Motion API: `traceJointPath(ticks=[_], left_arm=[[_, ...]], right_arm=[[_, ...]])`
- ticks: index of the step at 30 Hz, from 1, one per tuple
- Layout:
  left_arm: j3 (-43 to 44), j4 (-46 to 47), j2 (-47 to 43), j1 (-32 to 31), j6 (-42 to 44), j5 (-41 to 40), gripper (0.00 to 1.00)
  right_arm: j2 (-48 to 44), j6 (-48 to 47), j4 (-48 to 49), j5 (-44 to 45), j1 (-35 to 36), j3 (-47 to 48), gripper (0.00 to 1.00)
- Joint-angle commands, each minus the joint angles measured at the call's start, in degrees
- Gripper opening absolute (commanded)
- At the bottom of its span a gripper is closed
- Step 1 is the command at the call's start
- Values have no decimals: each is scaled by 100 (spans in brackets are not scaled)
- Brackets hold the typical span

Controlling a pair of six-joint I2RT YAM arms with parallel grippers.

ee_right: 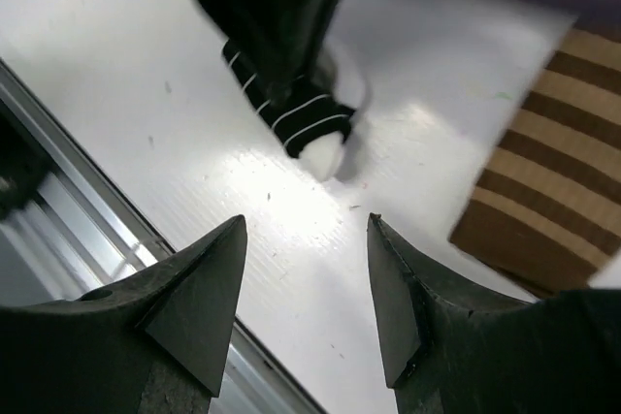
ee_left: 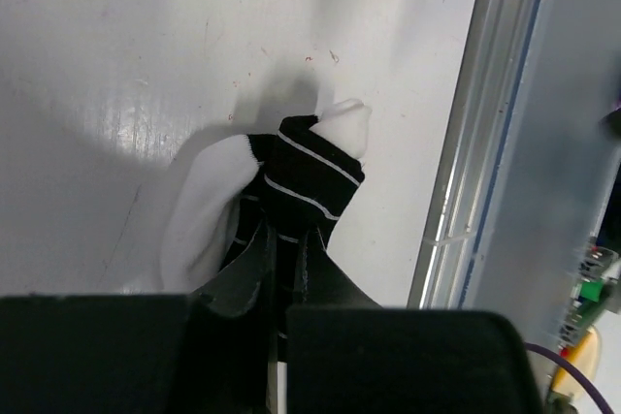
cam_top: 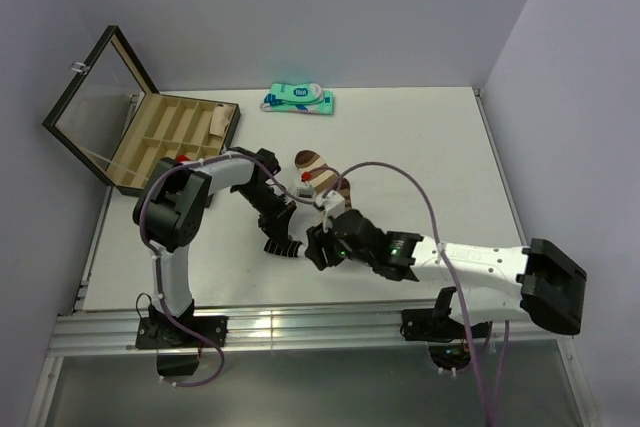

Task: Roll the socks
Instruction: Roll the sock at the center of the board.

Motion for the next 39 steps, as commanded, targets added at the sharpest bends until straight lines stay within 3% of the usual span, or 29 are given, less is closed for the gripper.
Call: traceJointPath(ticks=[1, 4, 14, 27, 39], left_arm=[[196, -600, 526, -16, 339, -509, 0], [407, -820, 790, -7, 400, -518, 0], [706, -1172, 1195, -7, 409, -632, 0], [864, -1234, 1397, 11, 348, -659, 0], [1040, -1444, 1564, 28, 400, -641, 0]], right_arm=[[516, -763, 538, 797, 653, 244, 60], [858, -1045, 1020, 840, 847, 261, 60], [2133, -1669, 1127, 1035, 1076, 981, 63], [3126, -1792, 697, 964, 1375, 1667, 62], [3716, -1871, 284, 1614, 1472, 1887, 59]])
